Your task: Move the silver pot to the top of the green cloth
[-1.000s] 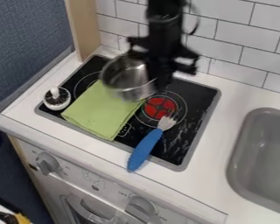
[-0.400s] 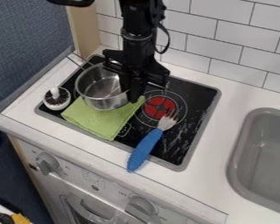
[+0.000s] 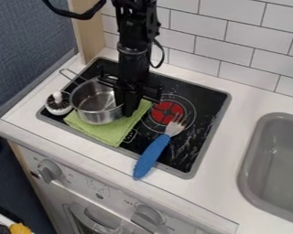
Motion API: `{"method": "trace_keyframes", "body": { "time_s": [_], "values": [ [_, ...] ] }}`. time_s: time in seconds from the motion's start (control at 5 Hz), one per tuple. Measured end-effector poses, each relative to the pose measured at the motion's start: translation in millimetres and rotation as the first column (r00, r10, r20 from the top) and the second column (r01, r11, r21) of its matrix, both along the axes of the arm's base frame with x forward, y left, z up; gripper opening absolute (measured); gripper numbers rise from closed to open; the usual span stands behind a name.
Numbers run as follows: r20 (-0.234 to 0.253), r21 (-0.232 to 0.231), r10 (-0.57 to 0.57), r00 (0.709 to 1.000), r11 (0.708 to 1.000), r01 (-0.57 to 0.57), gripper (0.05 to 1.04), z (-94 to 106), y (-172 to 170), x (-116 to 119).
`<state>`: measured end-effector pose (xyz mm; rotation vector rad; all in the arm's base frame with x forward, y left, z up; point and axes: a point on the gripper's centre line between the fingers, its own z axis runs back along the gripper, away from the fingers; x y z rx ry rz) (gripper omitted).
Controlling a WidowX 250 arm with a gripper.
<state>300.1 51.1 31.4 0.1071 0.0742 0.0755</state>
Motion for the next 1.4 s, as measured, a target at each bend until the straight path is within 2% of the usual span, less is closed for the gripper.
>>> {"method": "trace_keyframes", "body": {
  "time_s": [0.2, 0.4, 0.8, 1.0, 1.4],
  "values": [
    [-0.012, -0.005, 0.014, 1.000, 1.000, -0.014, 0.108, -3.8, 4.2, 0.6],
    [-0.008, -0.018, 0.017, 1.000, 1.000, -0.017, 0.287, -4.0, 2.2, 1.2],
    [-0.003, -0.027, -0.017, 1.000, 1.000, 0.016, 0.871, -5.9, -11.2, 0.6],
    [0.077, -0.029, -0.062, 0.995, 0.998, 0.064, 1.015, 20.3, -19.5, -1.4],
    [0.130, -0.063, -0.161, 0.978, 0.983, 0.170, 1.005, 39.5, -29.8, -2.8]
  ]
}}
